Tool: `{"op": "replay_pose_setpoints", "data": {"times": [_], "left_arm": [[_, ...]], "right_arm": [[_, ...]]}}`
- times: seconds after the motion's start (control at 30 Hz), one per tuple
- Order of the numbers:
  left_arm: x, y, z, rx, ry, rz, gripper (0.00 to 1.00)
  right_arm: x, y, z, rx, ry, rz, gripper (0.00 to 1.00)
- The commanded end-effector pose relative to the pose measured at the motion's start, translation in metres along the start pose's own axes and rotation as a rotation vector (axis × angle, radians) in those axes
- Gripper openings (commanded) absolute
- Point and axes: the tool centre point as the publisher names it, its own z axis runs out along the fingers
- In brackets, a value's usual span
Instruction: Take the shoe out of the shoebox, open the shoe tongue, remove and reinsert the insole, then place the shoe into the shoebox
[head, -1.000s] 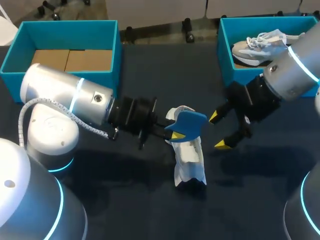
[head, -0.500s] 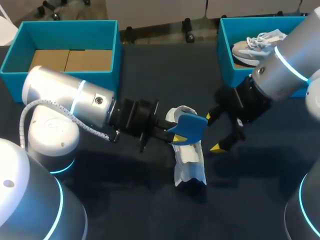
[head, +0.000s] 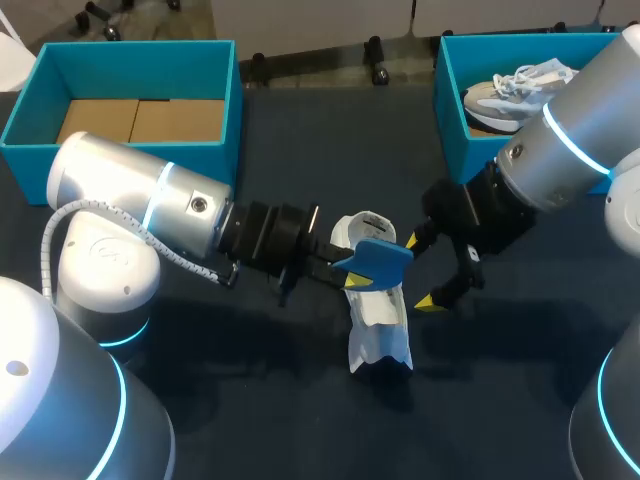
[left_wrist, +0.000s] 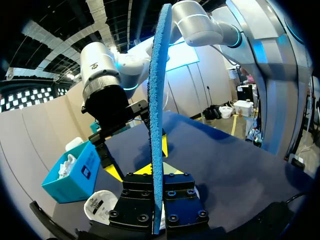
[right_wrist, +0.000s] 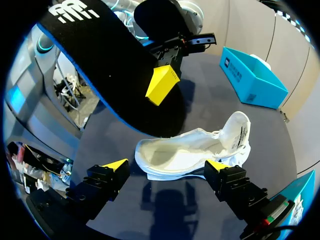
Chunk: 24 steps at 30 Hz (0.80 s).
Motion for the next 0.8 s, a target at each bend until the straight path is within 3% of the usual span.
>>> {"op": "replay_pose_setpoints", "data": {"times": [0.03, 0.37, 0.8], "left_arm": [[0.001, 0.002, 0.001, 0.007, -0.003, 0.004, 0.00], [0.005, 0.006, 0.003, 0.021, -0.004, 0.007, 0.00], [0.006, 0.014, 0.010, 0.043, -0.009, 0.007, 0.00]], "right_arm": [[0.001, 0.000, 0.001, 0.001, -0.002, 0.000, 1.00], [0.009, -0.006, 0.004, 0.060, -0.044, -0.026, 1.00], [0.010, -0.011, 0.005, 0.036, -0.035, -0.044, 1.00]]}}
